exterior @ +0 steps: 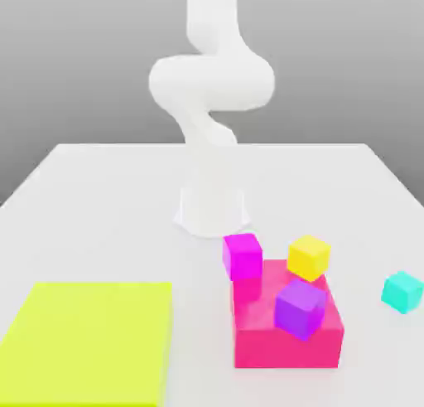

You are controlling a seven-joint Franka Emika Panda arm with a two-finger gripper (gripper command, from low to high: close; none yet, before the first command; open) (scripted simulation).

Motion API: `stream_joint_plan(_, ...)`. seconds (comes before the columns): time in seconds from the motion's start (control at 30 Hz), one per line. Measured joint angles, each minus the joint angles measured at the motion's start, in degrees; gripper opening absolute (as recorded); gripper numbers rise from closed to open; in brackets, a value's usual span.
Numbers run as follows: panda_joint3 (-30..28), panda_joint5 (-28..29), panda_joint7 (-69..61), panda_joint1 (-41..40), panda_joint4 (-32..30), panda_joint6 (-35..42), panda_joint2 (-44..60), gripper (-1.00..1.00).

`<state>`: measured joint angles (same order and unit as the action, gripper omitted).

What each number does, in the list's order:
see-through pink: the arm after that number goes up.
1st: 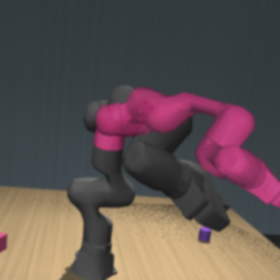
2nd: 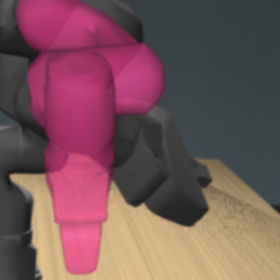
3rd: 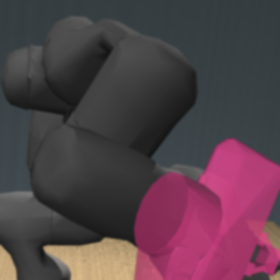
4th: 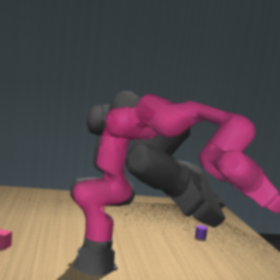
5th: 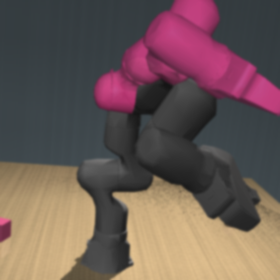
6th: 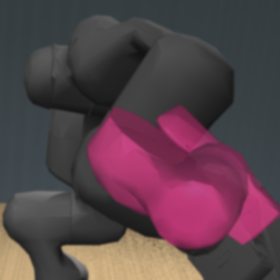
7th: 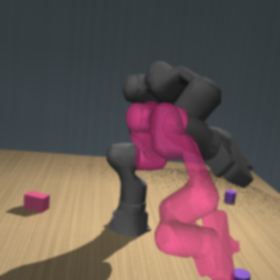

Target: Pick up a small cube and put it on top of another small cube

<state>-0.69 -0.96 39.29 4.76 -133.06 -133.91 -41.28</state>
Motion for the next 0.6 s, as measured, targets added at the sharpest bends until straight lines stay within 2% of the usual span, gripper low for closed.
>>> stream_joint_plan(0.33,-0.7,-4.3,-26.7,17.5,-5.1,-8.5,18.4,0.00)
stream_joint_plan(0.6,3.2,-6.4,-46.8,27.2,-9.2,-15.2,32.9,0.00)
